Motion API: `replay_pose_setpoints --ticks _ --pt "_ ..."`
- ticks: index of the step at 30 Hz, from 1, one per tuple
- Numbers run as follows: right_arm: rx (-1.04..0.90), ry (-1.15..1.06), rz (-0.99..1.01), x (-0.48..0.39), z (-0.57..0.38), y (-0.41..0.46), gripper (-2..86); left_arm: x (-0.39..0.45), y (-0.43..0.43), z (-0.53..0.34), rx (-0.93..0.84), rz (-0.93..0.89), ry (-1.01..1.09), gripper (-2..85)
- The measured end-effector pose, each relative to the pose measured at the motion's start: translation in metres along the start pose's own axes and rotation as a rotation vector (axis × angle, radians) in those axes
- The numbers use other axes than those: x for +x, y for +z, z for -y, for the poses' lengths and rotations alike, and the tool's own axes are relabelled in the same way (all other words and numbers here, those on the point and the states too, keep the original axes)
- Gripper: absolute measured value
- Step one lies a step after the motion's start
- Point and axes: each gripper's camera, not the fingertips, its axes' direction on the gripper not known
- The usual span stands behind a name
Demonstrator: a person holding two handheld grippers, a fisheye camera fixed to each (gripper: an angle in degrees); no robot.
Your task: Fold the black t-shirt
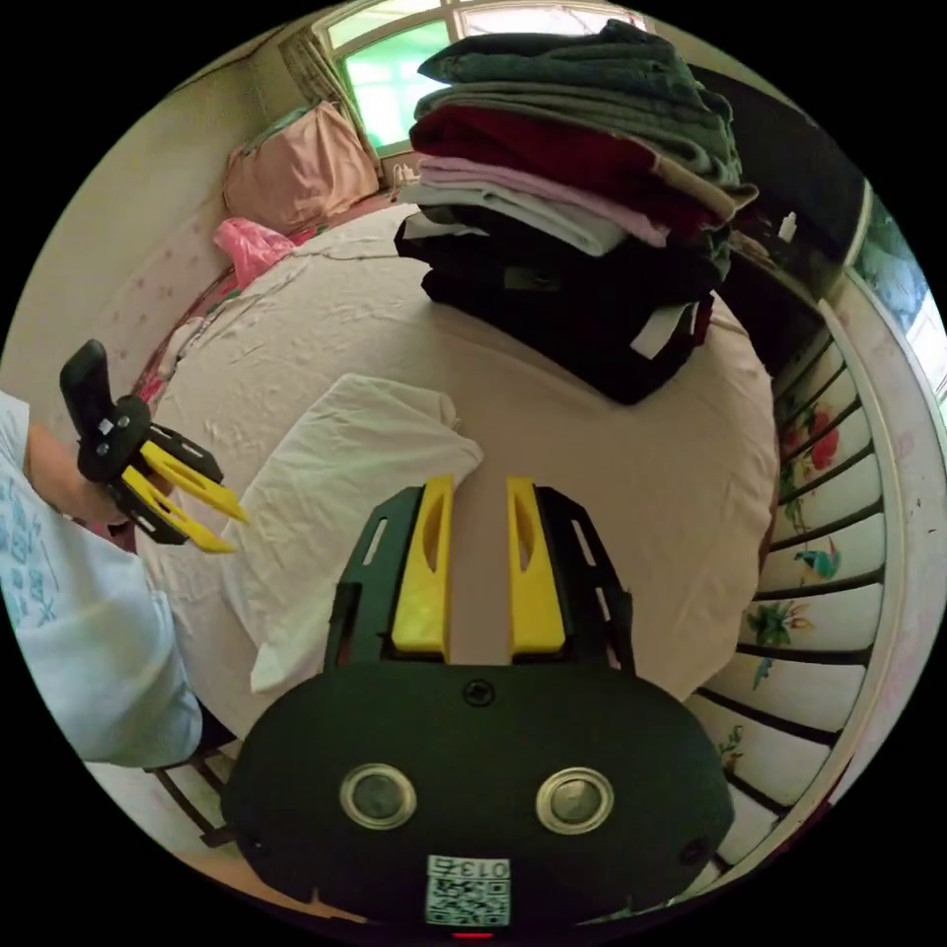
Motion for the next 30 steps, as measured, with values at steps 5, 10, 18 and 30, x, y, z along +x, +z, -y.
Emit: replay_pose_setpoints --ticks 5,10,18,30 --pt "-0.06 0.144 0.21 0.038 0.001 0.031 7.7 -0.017 0.023 0.009 -0.091 -0.024 -0.051 6.4" --pt "-0.012 -0.022 0.242 0.032 0.002 0.018 3.0 -0.003 0.021 0.011 -0.046 0.026 -0.073 5.9" --pt "-0.081 -0.115 0.098 0.046 -0.014 0.041 2.2 0.002 0.016 0.049 -0.002 0.157 -0.035 2.7" --pt "0.068 0.093 0.117 0.021 -0.11 0.002 2.8 -0.057 0.025 0.092 -0.066 0.128 -0.095 1.7"
